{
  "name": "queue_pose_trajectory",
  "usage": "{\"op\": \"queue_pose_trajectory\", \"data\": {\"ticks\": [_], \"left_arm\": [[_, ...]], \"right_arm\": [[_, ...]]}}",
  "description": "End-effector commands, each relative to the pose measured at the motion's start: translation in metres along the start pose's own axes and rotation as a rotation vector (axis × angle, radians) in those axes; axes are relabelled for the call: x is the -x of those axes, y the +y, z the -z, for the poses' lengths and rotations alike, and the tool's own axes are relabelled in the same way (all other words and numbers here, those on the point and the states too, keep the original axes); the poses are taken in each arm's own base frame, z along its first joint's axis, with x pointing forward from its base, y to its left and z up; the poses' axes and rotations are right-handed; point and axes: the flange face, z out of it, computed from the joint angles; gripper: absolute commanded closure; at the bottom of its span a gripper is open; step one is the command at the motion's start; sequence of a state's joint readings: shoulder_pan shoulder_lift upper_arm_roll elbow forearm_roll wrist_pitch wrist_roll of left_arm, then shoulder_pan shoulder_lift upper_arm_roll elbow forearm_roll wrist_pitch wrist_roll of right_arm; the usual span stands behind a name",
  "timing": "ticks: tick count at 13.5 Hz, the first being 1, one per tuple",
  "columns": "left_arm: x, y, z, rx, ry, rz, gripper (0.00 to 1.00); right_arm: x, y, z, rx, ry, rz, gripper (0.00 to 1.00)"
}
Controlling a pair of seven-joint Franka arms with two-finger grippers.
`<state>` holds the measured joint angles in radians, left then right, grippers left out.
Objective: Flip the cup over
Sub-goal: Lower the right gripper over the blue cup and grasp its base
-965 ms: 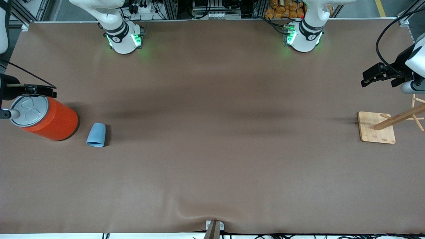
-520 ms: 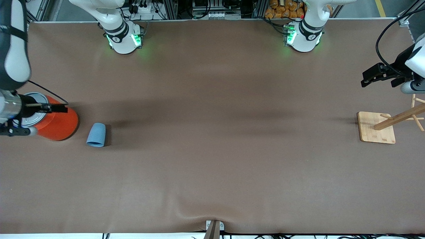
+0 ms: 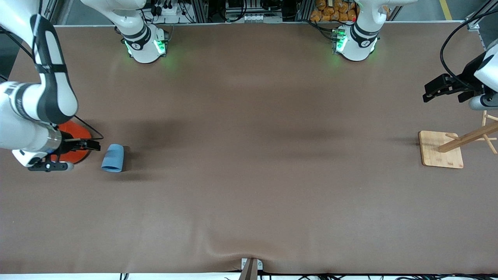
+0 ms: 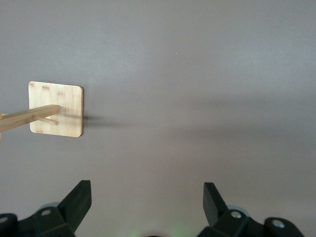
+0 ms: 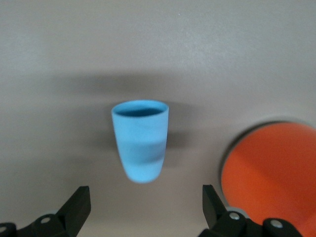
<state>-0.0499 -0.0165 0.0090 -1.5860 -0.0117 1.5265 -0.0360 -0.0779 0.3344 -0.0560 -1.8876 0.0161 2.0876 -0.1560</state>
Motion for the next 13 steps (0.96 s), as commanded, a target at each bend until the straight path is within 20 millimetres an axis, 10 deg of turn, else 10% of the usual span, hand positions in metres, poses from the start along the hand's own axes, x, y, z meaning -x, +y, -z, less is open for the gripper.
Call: {"op": "queue_pose_trajectory", "data": {"ticks": [1,13], "left_arm": [[0.0,-0.002,0.002,0.013,-0.009,-0.011,0.0],[-0.001,-0.002,0.001,0.013,-0.012,-0.011,0.0]], "right_arm": [[-0.005,0.002,-0.039,0.004,0.033,0.04,0.0],[-0.001,-0.005,-0.134,0.013,0.058,0.054,0.0]]}}
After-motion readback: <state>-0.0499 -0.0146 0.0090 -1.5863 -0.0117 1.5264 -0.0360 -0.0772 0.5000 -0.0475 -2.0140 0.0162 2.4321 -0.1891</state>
